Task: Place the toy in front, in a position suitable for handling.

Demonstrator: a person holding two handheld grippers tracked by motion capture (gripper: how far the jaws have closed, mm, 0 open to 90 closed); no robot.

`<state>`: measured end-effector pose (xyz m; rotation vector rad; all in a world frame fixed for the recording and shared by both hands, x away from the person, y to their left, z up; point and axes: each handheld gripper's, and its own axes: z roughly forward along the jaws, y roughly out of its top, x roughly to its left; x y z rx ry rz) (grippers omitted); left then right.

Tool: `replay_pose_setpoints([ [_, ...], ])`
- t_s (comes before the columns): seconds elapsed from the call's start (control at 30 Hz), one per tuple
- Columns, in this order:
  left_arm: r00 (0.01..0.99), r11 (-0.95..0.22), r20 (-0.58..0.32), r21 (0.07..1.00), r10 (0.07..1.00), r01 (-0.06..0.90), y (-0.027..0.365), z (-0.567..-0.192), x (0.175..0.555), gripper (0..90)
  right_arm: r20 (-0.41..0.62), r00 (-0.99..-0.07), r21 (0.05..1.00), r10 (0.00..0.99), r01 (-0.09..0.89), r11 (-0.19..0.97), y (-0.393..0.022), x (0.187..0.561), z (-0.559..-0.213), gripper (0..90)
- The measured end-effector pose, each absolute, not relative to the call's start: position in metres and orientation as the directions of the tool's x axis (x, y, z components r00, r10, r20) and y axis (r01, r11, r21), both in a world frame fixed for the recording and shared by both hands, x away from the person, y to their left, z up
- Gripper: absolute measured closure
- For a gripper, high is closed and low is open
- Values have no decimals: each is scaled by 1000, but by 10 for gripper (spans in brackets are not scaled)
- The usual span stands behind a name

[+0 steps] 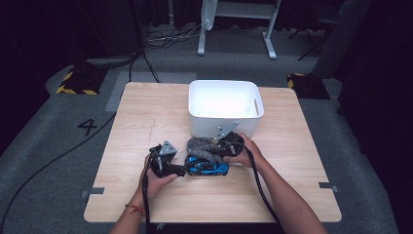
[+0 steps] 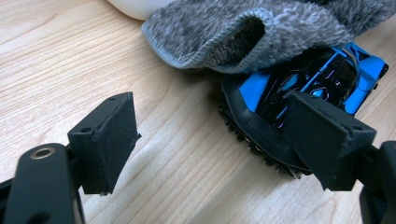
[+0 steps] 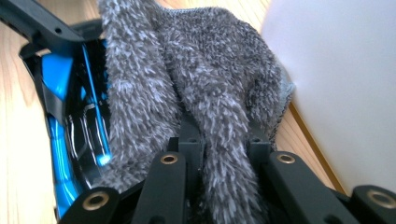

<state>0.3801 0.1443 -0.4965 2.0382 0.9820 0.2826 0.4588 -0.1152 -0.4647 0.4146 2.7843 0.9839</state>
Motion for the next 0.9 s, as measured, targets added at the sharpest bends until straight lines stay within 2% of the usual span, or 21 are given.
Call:
replay_pose_setpoints([
  [0.17, 671, -343, -148, 768, 726, 541, 145, -497, 381, 183, -63, -941, 617, 332, 225, 754, -134, 460, -464, 758],
  [0.3, 671, -340, -157, 766, 724, 546, 145, -497, 381, 183, -86, -937, 565, 338, 234, 791, -152, 458, -469, 758],
  [0.57, 671, -331, -168, 768, 722, 549, 144, -498, 381, 184, -35, -932, 604, 361, 268, 750, -188, 442, -480, 762],
  [0.77, 671, -333, -166, 767, 723, 549, 146, -498, 381, 183, -41, -943, 575, 331, 248, 779, -211, 419, -472, 763],
  [0.9, 669, -332, -166, 766, 724, 550, 144, -498, 381, 184, -31, -945, 633, 325, 233, 738, -220, 404, -461, 764],
])
